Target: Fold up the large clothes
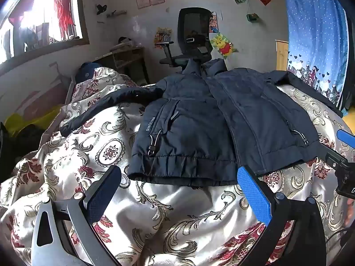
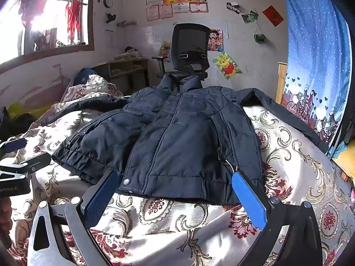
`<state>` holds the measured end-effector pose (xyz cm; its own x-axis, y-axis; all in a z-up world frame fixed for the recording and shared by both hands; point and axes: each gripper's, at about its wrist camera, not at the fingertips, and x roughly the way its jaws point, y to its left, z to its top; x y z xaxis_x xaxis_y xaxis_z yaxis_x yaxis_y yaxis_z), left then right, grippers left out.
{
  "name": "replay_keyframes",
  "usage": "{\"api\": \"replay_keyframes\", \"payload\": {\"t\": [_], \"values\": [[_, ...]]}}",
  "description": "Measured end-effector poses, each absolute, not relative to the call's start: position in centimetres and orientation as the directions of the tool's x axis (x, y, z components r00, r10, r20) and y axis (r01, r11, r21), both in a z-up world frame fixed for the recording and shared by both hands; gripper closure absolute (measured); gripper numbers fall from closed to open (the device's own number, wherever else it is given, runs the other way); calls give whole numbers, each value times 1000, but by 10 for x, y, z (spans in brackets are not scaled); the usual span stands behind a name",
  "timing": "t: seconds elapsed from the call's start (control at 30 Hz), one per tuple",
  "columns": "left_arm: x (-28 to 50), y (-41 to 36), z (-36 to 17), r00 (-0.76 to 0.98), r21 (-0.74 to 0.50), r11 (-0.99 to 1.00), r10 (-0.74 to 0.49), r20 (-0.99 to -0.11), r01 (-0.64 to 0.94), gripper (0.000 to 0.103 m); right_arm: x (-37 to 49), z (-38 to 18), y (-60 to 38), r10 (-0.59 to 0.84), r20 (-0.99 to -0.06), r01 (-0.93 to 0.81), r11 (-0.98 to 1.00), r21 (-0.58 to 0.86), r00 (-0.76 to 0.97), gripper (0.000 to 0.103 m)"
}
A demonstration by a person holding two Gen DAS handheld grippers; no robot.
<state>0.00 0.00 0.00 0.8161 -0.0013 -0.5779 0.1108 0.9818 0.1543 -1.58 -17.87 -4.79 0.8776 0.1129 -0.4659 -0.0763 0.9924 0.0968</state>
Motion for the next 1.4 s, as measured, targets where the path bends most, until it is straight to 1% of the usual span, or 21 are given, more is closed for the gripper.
{"api": "replay_keyframes", "payload": {"t": [1.4], "values": [[0,0,-4,812,150,982,-8,-584,118,1,-16,-48,-179,108,-465,-74,993,91,879,0]]}}
